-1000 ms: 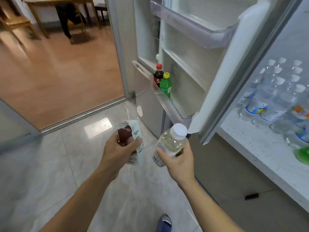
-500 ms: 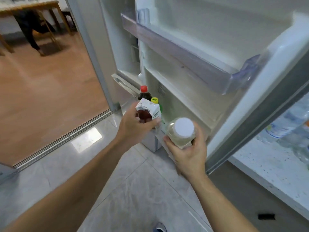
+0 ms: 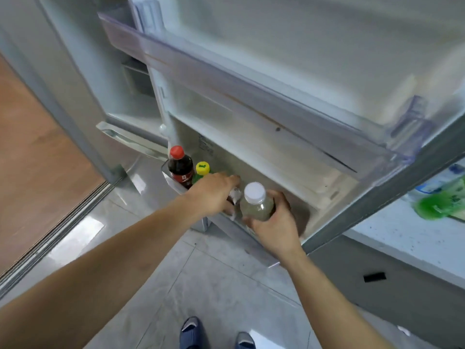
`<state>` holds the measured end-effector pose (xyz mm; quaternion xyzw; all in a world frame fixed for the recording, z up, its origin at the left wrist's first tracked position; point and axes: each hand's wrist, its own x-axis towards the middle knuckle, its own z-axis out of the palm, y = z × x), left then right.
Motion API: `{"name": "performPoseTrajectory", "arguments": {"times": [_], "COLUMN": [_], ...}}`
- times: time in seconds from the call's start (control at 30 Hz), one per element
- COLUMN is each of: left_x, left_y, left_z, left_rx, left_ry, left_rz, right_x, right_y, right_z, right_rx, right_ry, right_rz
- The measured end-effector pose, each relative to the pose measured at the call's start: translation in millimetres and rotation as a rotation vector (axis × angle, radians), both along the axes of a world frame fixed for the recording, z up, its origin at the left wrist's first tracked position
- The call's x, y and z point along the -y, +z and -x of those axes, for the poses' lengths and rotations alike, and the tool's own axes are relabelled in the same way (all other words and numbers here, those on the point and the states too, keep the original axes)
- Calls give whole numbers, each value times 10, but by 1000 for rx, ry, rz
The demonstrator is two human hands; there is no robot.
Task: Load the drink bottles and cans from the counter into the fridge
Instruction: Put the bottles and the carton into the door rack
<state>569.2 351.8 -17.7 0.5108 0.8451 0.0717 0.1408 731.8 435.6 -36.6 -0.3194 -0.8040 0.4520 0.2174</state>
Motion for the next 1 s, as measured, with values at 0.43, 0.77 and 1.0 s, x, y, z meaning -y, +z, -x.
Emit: {"name": "performPoseTrajectory", "arguments": {"times": [0.43, 0.77, 1.0], "left_x": [-118, -85, 59], "left_y": [126, 160, 47], "left_z": [131, 36, 54], "left_rx": [-409, -437, -386], "left_ry": [-385, -453, -394], "left_rz": [82, 116, 77], "right_x": [291, 365, 505], "right_y": [-71, -32, -52], "right_z": [17, 0, -22], "right_rx": [103, 136, 138], "right_ry": [-265, -249, -248], "right_rz": [31, 16, 100]}}
